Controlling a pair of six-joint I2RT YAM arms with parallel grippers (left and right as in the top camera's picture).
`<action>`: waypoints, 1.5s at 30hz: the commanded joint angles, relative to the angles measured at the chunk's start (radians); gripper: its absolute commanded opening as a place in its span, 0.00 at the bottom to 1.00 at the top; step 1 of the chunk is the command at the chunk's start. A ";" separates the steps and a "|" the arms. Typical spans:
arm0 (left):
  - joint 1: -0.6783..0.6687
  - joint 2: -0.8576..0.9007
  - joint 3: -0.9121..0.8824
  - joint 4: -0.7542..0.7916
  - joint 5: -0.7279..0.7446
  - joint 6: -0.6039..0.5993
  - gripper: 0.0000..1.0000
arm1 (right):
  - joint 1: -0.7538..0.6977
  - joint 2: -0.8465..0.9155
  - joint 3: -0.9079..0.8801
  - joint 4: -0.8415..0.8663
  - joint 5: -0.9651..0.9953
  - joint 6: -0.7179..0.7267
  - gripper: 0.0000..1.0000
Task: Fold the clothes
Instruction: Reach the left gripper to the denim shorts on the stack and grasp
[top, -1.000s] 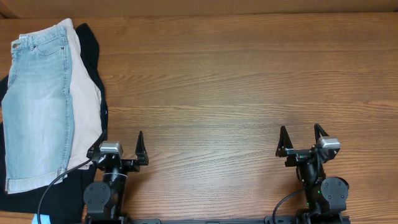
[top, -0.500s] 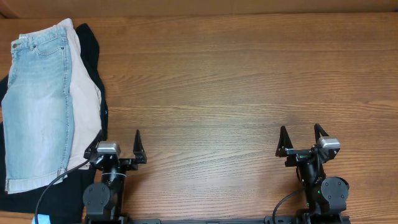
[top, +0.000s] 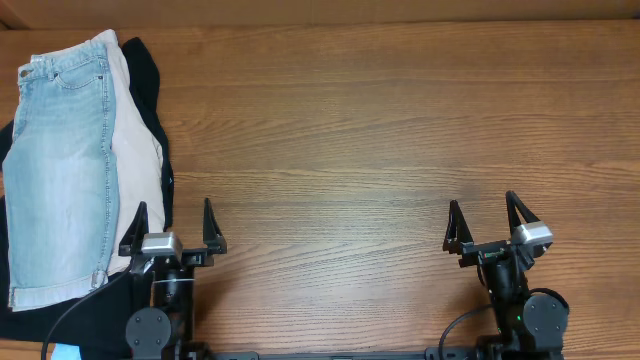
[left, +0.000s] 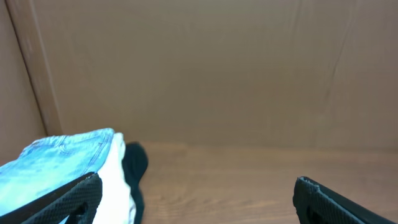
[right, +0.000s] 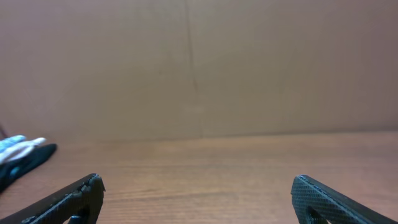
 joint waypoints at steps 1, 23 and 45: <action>0.005 0.031 0.128 -0.058 0.008 0.066 1.00 | 0.006 0.013 0.123 0.010 -0.069 0.000 1.00; 0.005 1.125 1.332 -0.952 0.461 0.207 1.00 | 0.006 0.974 0.980 -0.556 -0.307 0.000 1.00; 0.253 1.621 1.368 -0.597 -0.077 0.192 1.00 | 0.029 1.611 0.983 -0.270 -0.548 0.030 0.84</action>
